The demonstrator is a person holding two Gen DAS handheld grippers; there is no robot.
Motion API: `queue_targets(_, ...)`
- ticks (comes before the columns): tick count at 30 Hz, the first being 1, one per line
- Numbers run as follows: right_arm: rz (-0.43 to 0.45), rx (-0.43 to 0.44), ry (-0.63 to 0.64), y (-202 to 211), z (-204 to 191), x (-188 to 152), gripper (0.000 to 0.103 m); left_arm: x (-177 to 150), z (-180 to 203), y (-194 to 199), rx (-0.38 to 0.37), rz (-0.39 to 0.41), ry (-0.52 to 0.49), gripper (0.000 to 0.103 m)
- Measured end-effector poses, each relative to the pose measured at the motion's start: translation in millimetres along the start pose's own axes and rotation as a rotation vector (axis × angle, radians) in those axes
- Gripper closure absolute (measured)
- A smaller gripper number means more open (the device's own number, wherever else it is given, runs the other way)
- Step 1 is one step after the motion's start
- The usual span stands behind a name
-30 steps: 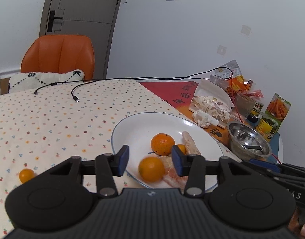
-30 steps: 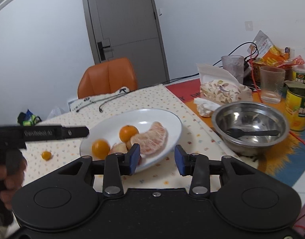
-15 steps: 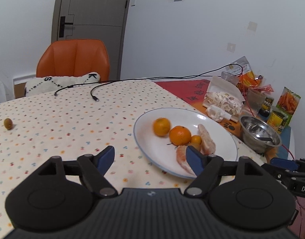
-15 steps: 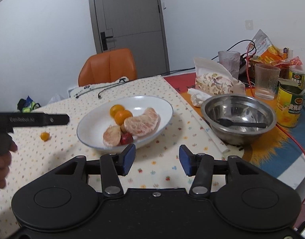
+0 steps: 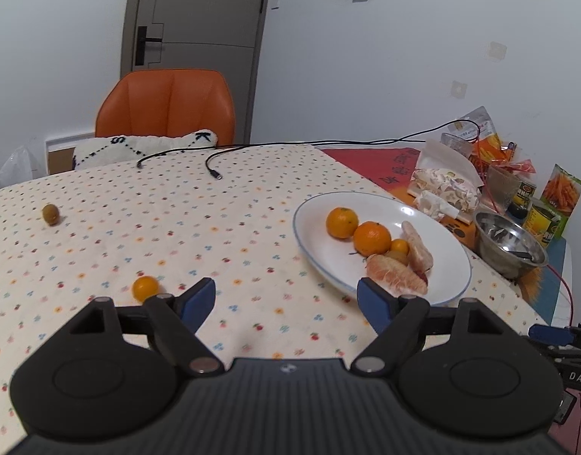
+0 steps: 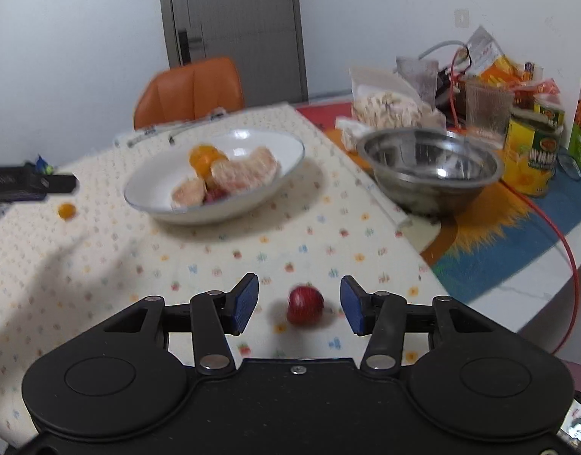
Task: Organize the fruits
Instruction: 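Grasp the red plum on the cloth with the right gripper, then lower the red plum onto the white plate and open the right gripper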
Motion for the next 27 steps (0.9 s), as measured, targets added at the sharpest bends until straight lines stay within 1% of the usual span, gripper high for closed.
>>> queue_targets(1,-0.017,-0.014,0.003,-3,1,-3,0.076,-1,-3,1,0.004,0.0,0.006,0.023)
queue_targets(2,-0.01,-0.022,0.011,-2,1,-3,0.081,-3,-6,3,0.01,-0.002,0.013,0.023)
queue_targets(3,-0.013,-0.019,0.014,-2,-1,-2,0.082,-4,-10,4,0.016,-0.003,0.02,0.023)
queue_targets(8,0.024,0.007,0.023,1,-12,10,0.082,-10,-26,9,0.04,-0.011,0.052,0.023)
queue_targets(12,0.044,0.038,0.039,0,-28,24,0.082,-9,-36,14,0.051,0.0,0.066,0.023)
queue_targets(18,0.068,0.081,0.051,-7,-52,40,0.082,-10,-49,17,0.067,0.007,0.086,0.023)
queue_targets(27,0.087,0.136,0.084,-24,-90,61,0.082,-10,-80,23,0.103,0.017,0.124,0.023)
Point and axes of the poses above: each gripper's, at about its wrist camera, not at the fingertips, and y roughly against the way its jaws point, z to its right, x to its top, the point moved 7 cm from there along -y, roughly the way its jaws point, and after that the axes turned 4 degrees about z, right-handed, at the moved point
